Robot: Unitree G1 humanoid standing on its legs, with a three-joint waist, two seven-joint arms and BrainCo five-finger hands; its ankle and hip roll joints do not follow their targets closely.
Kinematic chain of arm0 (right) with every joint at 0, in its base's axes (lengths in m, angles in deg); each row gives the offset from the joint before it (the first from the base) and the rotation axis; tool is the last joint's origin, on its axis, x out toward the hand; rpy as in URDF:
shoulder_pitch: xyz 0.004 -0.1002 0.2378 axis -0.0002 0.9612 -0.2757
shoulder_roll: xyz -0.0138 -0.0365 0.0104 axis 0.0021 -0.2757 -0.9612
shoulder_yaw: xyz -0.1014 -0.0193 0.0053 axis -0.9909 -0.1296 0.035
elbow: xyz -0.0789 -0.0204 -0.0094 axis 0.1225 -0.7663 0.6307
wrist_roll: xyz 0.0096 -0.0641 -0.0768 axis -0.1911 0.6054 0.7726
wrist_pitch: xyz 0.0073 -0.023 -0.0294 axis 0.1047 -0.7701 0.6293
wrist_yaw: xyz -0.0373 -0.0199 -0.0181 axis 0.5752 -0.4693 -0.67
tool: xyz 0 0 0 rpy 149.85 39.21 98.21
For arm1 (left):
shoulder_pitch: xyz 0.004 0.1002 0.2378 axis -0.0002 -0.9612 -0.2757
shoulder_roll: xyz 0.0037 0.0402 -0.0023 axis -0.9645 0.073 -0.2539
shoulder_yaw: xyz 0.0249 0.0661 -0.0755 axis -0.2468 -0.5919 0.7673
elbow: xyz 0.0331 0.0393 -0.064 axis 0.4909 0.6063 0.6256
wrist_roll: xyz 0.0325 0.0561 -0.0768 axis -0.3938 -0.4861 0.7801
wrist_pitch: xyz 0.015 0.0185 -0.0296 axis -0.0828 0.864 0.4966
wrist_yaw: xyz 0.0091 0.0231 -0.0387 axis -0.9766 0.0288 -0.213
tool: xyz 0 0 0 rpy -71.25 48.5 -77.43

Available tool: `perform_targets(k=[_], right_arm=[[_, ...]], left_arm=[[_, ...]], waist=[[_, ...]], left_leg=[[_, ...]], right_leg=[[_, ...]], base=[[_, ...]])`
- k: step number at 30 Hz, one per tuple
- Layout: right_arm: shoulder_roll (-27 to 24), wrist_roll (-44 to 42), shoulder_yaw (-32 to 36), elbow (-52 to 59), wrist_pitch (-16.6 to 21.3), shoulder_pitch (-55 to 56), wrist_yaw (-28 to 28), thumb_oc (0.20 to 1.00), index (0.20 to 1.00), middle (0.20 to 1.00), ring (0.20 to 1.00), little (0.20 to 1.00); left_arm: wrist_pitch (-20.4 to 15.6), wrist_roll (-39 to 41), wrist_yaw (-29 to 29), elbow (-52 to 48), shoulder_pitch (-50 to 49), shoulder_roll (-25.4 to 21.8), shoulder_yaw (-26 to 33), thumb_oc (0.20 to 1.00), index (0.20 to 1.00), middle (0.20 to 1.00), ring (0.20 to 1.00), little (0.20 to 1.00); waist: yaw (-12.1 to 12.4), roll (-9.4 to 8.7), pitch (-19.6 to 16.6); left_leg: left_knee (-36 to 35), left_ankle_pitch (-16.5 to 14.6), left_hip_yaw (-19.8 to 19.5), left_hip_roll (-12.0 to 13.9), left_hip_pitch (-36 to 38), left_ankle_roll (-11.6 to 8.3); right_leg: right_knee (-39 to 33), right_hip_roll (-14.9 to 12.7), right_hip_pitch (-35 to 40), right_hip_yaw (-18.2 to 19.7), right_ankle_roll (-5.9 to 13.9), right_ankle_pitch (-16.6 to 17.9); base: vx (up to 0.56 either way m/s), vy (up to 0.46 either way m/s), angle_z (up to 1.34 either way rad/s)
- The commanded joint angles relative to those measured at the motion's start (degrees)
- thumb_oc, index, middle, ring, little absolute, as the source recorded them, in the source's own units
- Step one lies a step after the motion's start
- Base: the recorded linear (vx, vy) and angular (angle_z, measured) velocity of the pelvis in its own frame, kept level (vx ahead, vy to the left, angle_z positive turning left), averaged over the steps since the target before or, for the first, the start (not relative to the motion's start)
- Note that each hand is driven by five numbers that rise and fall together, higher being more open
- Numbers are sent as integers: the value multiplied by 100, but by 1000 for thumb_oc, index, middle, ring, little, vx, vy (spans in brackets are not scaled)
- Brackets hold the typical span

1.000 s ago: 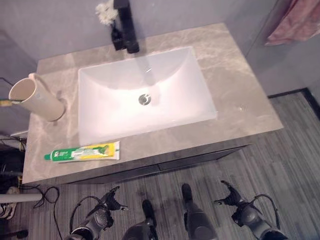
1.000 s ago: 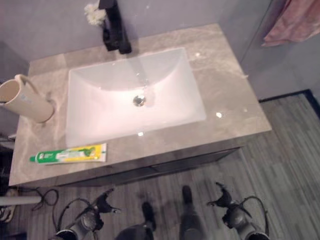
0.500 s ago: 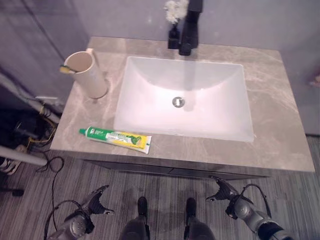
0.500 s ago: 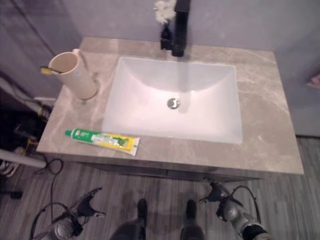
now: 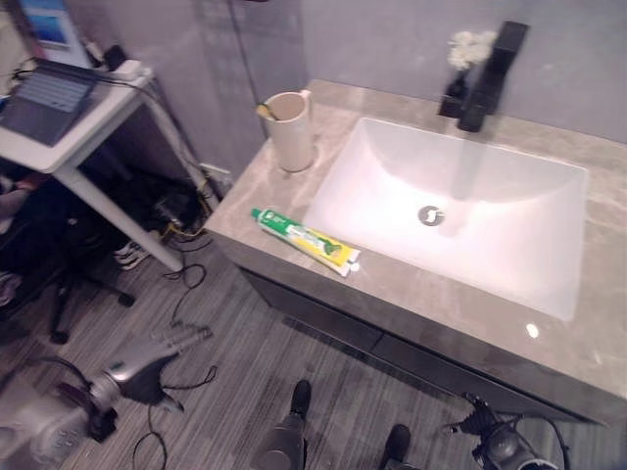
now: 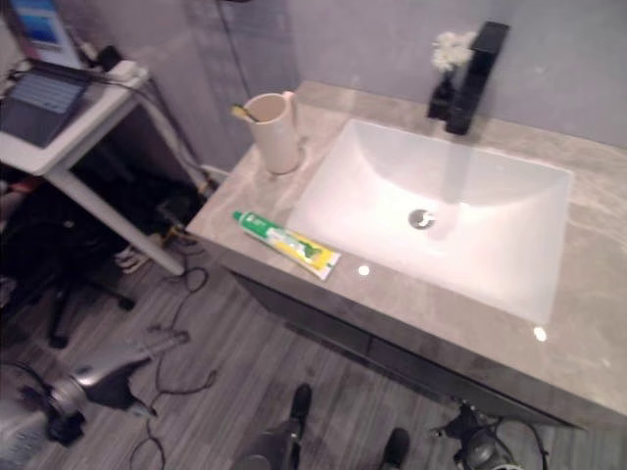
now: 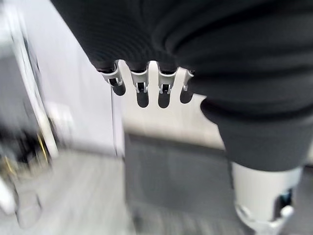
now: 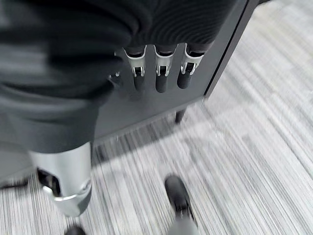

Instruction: Put brush and paste in cup on sink, flatten towel.

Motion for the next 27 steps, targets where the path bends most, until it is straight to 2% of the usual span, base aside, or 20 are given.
perform_targets(k=[1, 3, 6, 7, 9, 10, 13, 14, 17, 20, 27], right_arm=[[112, -62, 57, -11, -156, -395, 83, 1000, 1000, 1000, 1000, 1000], [208, -130, 127, 69, -258, -265, 198, 1000, 1000, 1000, 1000, 1000], [279, -214, 118, 217, -302, -188, 317, 1000, 1000, 1000, 1000, 1000], [272, -217, 124, 224, -306, -187, 320, 1000, 1000, 1000, 1000, 1000], [312, -275, 162, 292, -329, -108, 431, 1000, 1000, 1000, 1000, 1000], [305, -275, 171, 295, -332, -108, 433, 1000, 1000, 1000, 1000, 1000], [309, -296, 202, 280, -369, -81, 474, 1000, 1000, 1000, 1000, 1000], [307, -295, 210, 281, -370, -82, 474, 1000, 1000, 1000, 1000, 1000], [350, -376, 332, 276, -388, 14, 519, 1000, 1000, 1000, 1000, 1000], [354, -352, 369, 236, -415, 81, 549, 1000, 1000, 1000, 1000, 1000], [333, -372, 502, 195, -412, 173, 587, 1000, 1000, 1000, 1000, 1000]], left_arm=[[-67, 525, -247, 7, 439, 74, 602, 1000, 1000, 1000, 1000, 1000], [-19, 1005, -379, -43, 736, 316, 1178, 1000, 1000, 1000, 1000, 1000], [-26, 1396, -353, -48, 1163, 539, 1369, 1000, 1000, 1000, 1000, 1000], [-23, 1405, -344, -45, 1182, 539, 1356, 1000, 1000, 1000, 1000, 1000], [41, 1637, -266, 75, 1595, 766, 1317, 1000, 1000, 1000, 1000, 1000], [44, 1642, -260, 81, 1622, 767, 1297, 1000, 1000, 1000, 1000, 1000], [14, 1959, -75, 191, 2190, 818, 1090, 1000, 1000, 1000, 1000, 1000], [14, 1972, -64, 201, 2215, 814, 1074, 1000, 1000, 1000, 1000, 1000], [59, 2312, 229, 119, 2586, 799, 873, 1000, 1000, 1000, 1000, 1000], [83, 2492, 417, 187, 2781, 721, 723, 1000, 1000, 1000, 1000, 1000], [92, 2636, 693, 403, 2997, 454, 399, 1000, 1000, 1000, 1000, 1000]], waist=[[-105, -266, 97], [-197, -283, 30], [-348, -341, 23], [-336, -339, 25], [-481, -406, 45], [-462, -403, 45], [-646, -469, 173], [-625, -470, 175], [-848, -547, 360], [-898, -616, 422], [-1007, -656, 477]], left_leg=[[65, -137, 108, -217, 208, -116], [65, -147, 97, -257, 212, -118], [65, -191, 187, -296, 225, -106], [65, -192, 196, -298, 225, -104], [65, -233, 362, -302, 219, -94], [65, -235, 374, -302, 218, -92], [65, -264, 622, -288, 169, -67], [65, -266, 636, -288, 169, -66], [65, -293, 921, -257, 89, -29], [65, -297, 1123, -216, -38, -22], [65, -282, 1315, -183, -177, -13]], right_leg=[[84, -513, 290, 115, 504, 171], [81, -568, 293, 101, 511, 197], [74, -607, 227, 234, 507, 244], [76, -610, 222, 243, 509, 244], [61, -635, 100, 404, 517, 306], [63, -637, 90, 418, 518, 309], [53, -664, -158, 693, 523, 391], [54, -666, -167, 709, 524, 394], [52, -642, -489, 1026, 530, 528], [52, -623, -779, 1248, 539, 628], [52, -642, -1089, 1401, 570, 780]], base=[[12, 25, 29], [26, 47, 29], [15, 31, 4], [7, 37, -2], [-2, 53, -12], [-16, 53, -30], [-48, 73, -42], [-14, 38, -43], [-57, 79, -46], [-32, 48, -56], [-8, 54, -28]])
